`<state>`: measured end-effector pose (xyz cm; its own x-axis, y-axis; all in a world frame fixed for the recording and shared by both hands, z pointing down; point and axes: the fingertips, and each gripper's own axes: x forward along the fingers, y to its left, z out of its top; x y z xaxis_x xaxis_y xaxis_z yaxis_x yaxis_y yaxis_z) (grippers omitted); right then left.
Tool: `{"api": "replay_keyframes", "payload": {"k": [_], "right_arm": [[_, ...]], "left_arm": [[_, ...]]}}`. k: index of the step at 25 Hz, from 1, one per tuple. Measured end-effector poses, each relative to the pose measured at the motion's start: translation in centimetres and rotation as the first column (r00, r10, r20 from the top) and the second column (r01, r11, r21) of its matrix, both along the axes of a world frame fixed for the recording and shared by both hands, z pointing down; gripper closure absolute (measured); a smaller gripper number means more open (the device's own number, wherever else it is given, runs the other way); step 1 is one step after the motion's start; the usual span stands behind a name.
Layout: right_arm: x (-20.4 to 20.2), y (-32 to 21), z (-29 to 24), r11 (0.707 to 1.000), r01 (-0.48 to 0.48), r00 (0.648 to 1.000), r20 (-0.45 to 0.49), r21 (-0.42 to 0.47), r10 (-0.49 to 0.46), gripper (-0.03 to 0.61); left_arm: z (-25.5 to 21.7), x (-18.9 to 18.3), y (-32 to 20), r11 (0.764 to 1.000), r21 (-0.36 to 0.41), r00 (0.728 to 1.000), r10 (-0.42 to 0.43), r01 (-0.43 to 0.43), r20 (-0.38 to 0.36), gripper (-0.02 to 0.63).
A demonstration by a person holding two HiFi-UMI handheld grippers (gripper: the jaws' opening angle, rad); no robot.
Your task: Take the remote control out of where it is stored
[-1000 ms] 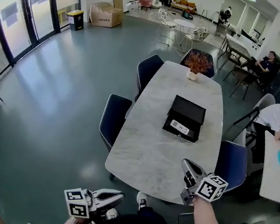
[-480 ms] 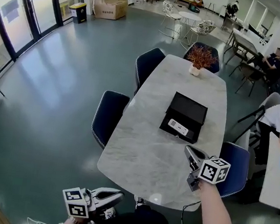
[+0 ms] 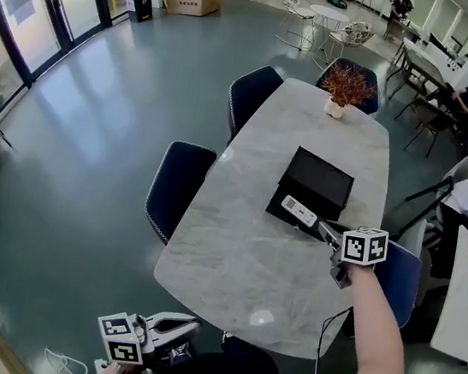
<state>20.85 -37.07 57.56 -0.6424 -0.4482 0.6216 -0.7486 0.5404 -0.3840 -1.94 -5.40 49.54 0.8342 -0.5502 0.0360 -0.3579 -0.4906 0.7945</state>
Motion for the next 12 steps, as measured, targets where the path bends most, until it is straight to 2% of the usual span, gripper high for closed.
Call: {"api": "replay_keyframes", "payload": {"k": [4, 12], "right_arm": [[0.6, -3.7, 2.2, 0.998, 0.06, 0.993, -0.097, -0.026, -0.062, 0.559], [0.1, -7.2, 7.3, 0.969, 0.185, 0.948, -0.229, -0.161, -0.219, 0.476]], "left_arm": [[0.5, 0.1, -0.4, 0.999, -0.023, 0.999, -0.034, 0.034, 0.013, 0.611], [1.3, 0.6, -1.2, 0.993, -0.074, 0.996, -0.088, 0.09, 0.029, 0.611]]}}
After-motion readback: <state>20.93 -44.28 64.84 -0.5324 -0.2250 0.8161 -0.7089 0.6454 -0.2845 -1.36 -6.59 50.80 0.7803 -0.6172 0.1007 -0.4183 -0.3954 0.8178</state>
